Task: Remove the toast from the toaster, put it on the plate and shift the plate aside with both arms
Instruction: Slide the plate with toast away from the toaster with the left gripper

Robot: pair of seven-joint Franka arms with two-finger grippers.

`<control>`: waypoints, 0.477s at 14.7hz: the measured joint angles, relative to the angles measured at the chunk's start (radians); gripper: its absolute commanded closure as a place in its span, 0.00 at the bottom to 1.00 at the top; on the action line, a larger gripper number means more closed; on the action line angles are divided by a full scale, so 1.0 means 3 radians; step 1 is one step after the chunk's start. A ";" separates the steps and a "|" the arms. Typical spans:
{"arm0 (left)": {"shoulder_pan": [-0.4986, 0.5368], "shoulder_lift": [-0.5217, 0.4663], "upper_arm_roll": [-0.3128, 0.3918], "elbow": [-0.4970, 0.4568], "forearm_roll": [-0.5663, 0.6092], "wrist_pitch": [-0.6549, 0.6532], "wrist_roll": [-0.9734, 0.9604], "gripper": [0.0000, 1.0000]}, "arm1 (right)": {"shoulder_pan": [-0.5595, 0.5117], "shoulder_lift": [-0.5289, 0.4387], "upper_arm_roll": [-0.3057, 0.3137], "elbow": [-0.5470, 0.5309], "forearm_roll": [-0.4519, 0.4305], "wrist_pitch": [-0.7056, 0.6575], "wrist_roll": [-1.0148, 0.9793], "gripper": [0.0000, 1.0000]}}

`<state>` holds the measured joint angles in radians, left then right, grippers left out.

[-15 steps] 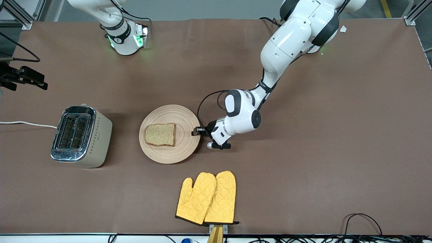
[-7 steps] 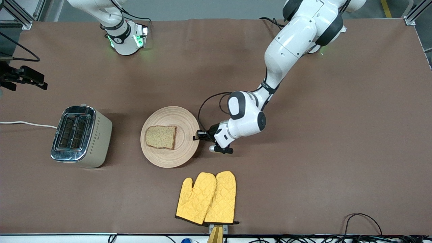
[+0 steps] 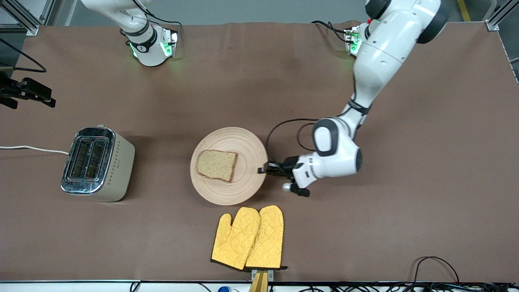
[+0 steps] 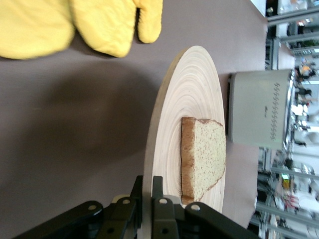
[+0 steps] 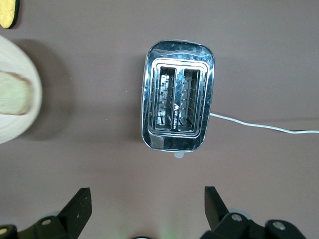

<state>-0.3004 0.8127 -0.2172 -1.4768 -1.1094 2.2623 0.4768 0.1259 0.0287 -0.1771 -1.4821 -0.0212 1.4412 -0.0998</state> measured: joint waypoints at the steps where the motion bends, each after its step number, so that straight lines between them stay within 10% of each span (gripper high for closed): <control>1: 0.0197 -0.0031 0.0005 -0.0077 0.0002 -0.0248 0.0174 1.00 | 0.0003 0.0001 0.0004 0.0001 0.0000 -0.0008 -0.0001 0.00; 7: 0.1389 -0.0045 0.0003 -0.0222 0.0494 -0.1186 0.0592 1.00 | 0.0011 0.0004 0.0018 0.0003 0.0000 -0.0023 -0.0002 0.00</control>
<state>0.1164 0.7992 -0.2164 -1.5436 -0.9611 1.9063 0.6544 0.1292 0.0298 -0.1715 -1.4812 -0.0212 1.4342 -0.1004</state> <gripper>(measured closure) 0.907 0.000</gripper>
